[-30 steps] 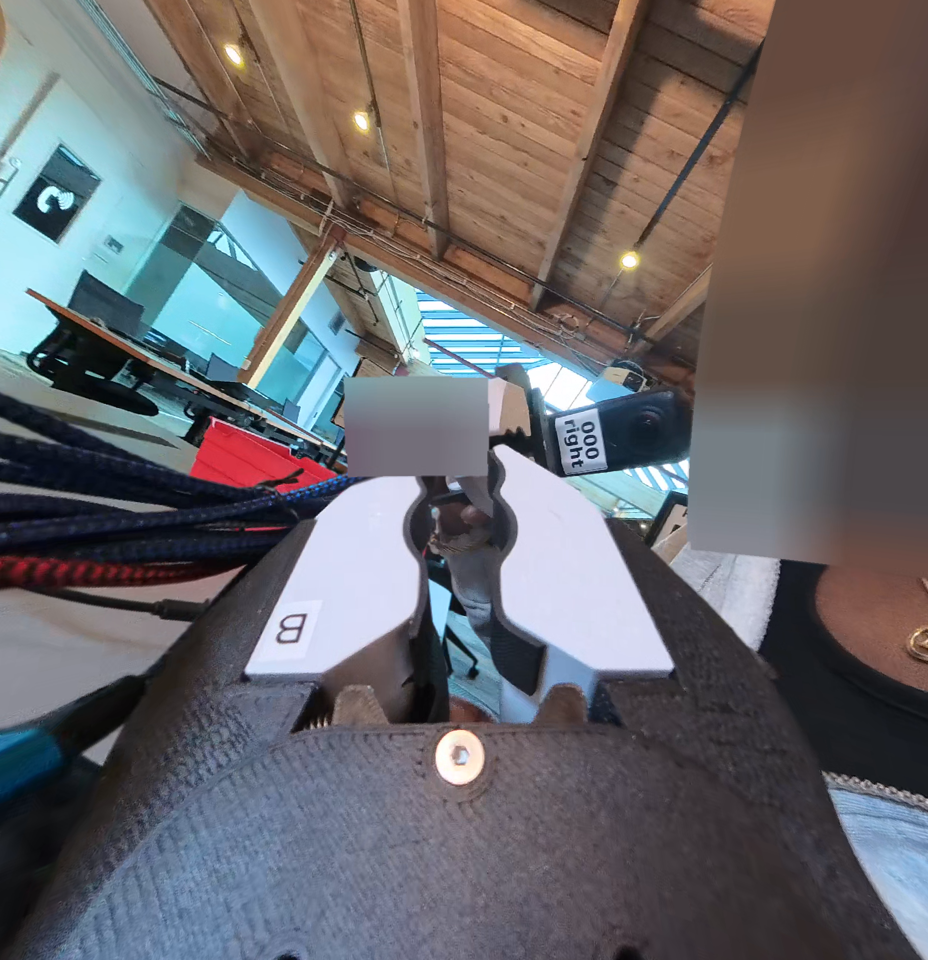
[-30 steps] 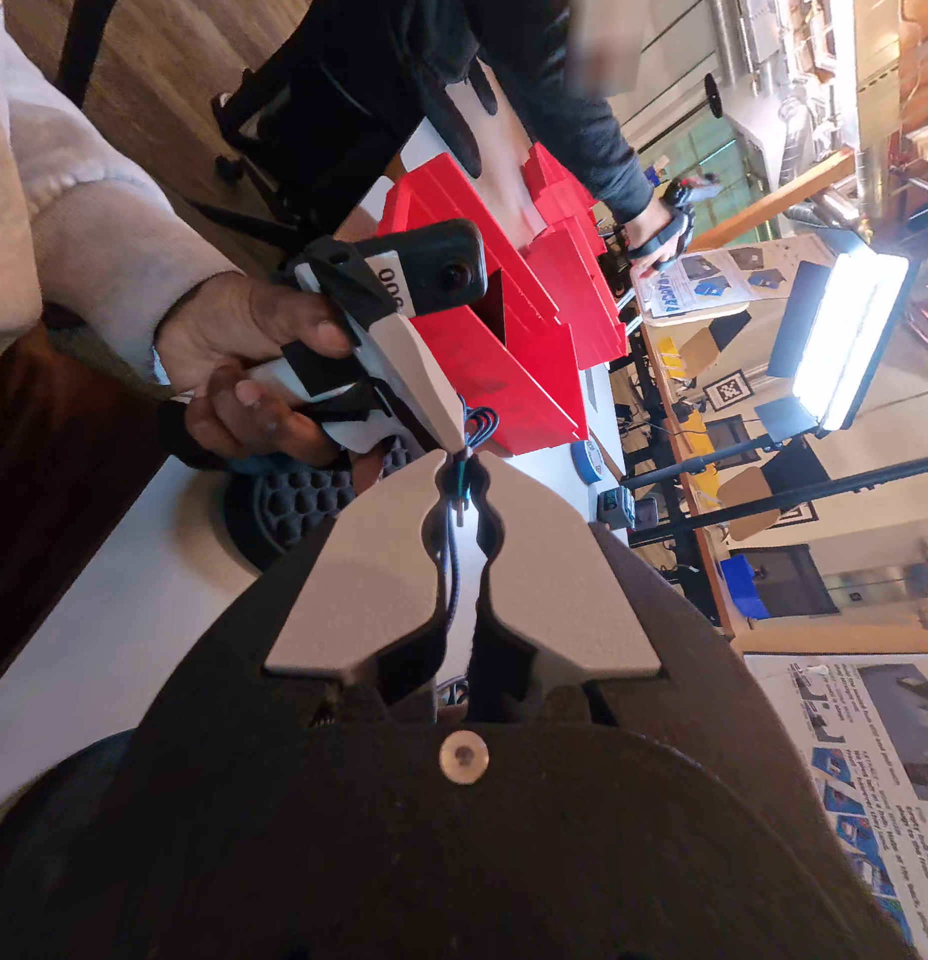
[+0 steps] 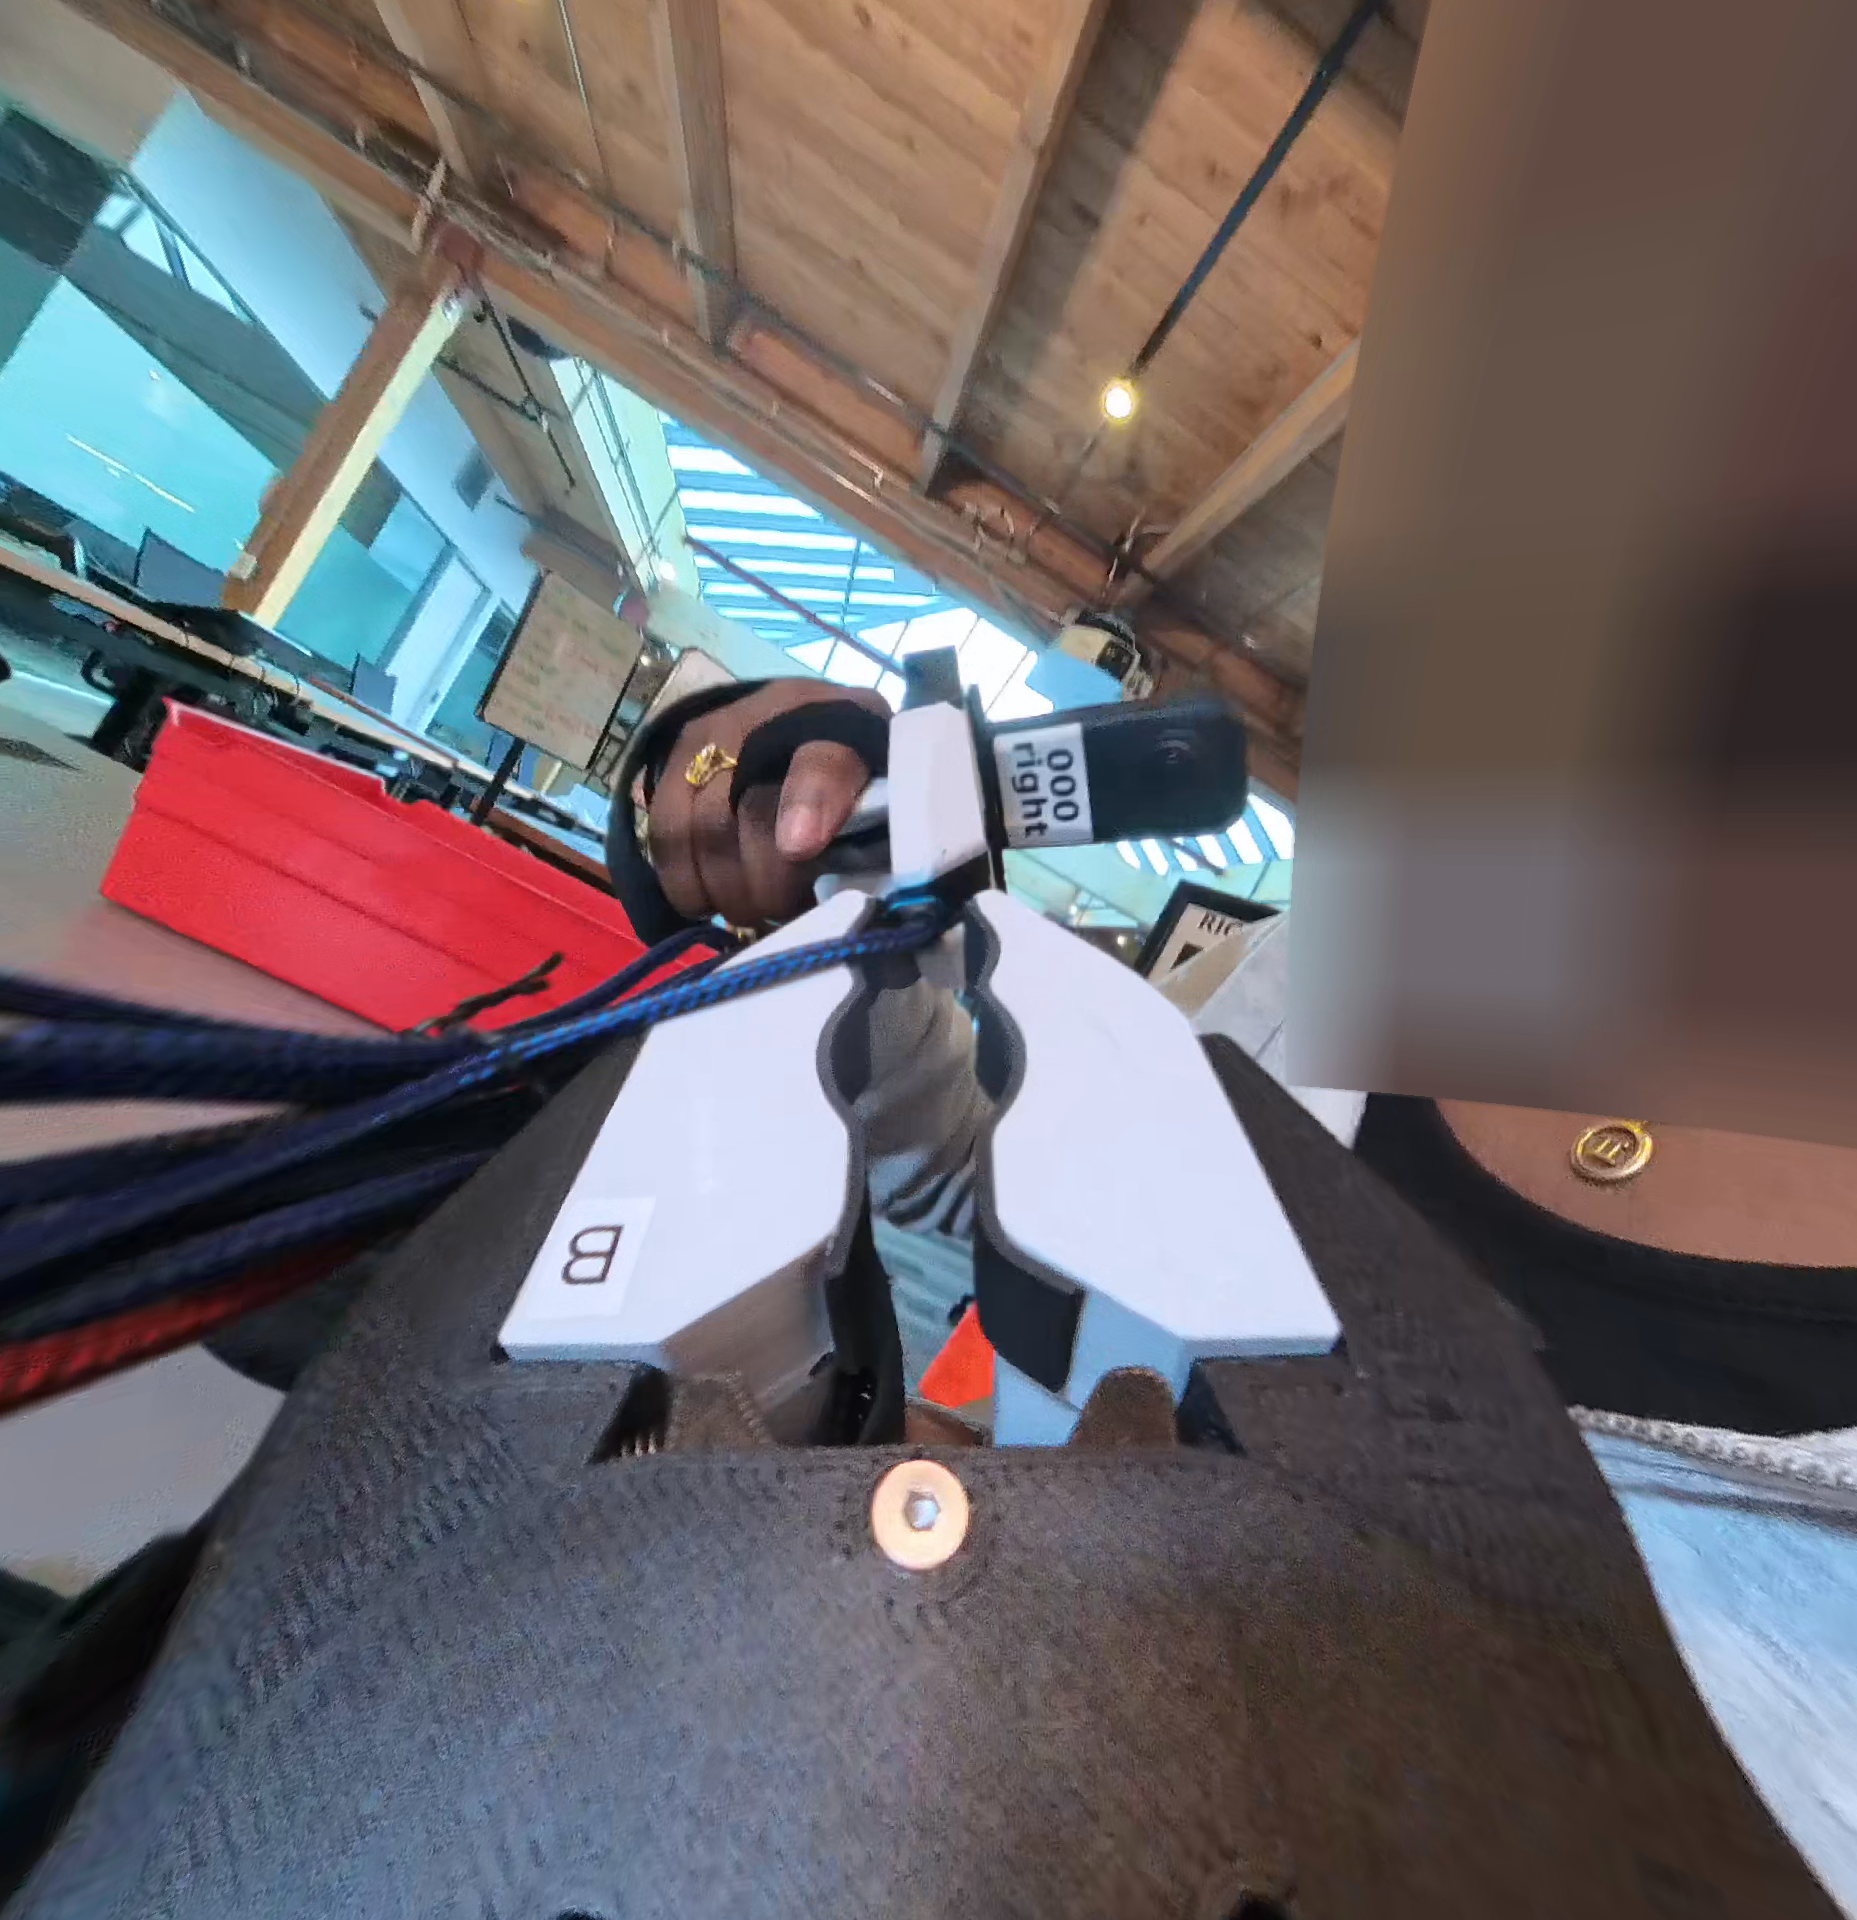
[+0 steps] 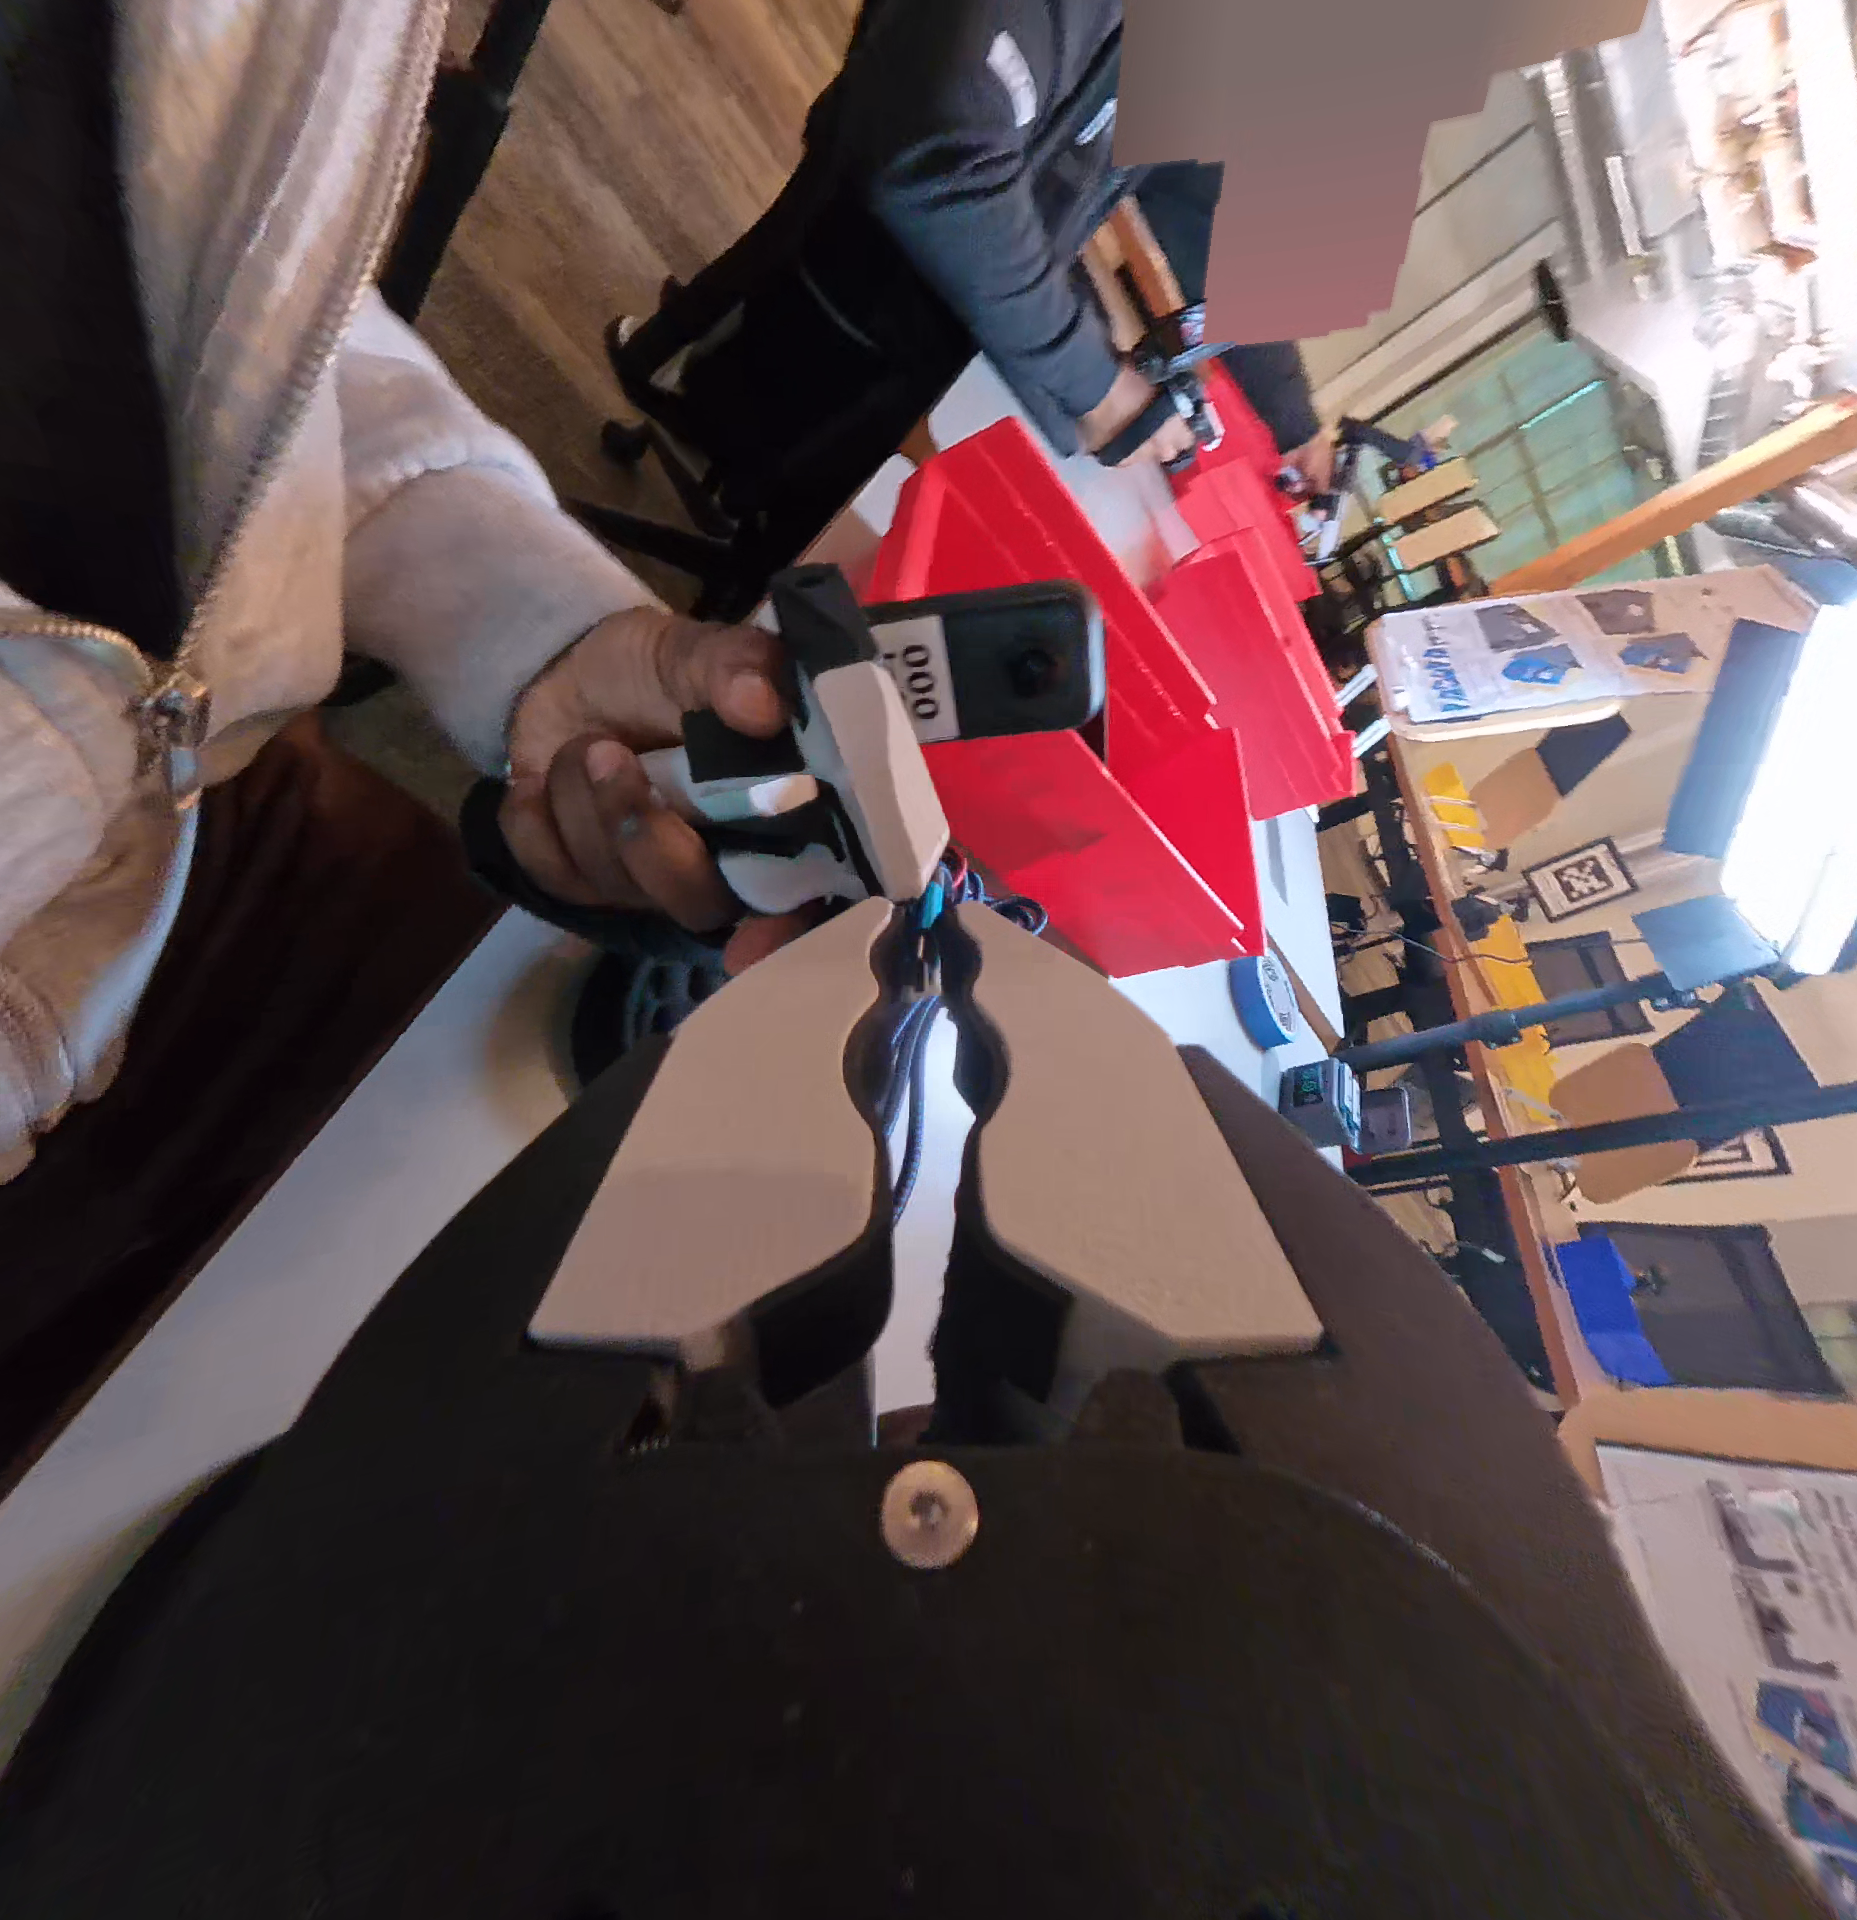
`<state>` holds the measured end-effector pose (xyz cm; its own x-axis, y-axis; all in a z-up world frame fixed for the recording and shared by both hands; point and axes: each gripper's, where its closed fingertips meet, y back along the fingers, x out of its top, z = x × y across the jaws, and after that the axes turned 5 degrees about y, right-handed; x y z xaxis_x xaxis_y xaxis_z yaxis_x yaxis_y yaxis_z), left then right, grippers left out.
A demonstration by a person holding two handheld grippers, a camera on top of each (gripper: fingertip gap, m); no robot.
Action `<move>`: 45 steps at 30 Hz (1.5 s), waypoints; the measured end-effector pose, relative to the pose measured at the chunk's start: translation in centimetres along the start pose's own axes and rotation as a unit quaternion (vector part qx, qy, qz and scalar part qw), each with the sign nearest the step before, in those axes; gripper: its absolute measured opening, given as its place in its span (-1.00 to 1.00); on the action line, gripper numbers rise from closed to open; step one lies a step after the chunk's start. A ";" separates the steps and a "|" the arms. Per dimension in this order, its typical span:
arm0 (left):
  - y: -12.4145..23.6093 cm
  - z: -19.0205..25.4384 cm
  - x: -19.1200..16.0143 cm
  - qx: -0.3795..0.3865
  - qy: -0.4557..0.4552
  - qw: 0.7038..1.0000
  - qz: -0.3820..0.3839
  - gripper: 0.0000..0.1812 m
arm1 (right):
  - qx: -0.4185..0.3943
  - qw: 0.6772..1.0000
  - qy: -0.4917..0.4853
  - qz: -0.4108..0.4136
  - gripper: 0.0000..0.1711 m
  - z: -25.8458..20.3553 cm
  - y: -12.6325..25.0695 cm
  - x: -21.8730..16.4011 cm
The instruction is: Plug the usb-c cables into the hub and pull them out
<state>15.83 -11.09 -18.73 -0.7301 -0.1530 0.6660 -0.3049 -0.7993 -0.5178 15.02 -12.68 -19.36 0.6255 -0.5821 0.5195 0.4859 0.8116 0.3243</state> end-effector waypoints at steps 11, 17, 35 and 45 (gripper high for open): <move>0.1 0.5 -0.4 -0.007 -0.017 0.999 -0.028 -0.84 | 0.047 0.998 0.052 -0.010 -0.93 -0.7 -0.2 0.5; -0.2 0.4 -0.7 0.002 -0.025 0.999 -0.036 -0.83 | 0.056 0.996 0.061 -0.024 -0.92 -0.8 0.3 0.3; -0.7 0.4 -0.6 -0.005 -0.014 1.000 -0.021 -0.87 | 0.056 0.997 0.051 -0.021 -0.92 -0.7 1.0 0.4; 0.0 -0.3 0.4 0.041 -0.096 0.994 0.005 -0.87 | 0.026 0.972 -0.223 0.074 -0.66 1.9 2.7 0.1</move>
<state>15.32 -10.99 -18.62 -0.5999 -0.2638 0.7553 -0.2408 -0.8408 -0.4849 15.24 -10.44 -16.86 0.3532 -0.3890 0.8508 0.3725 0.8927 0.2535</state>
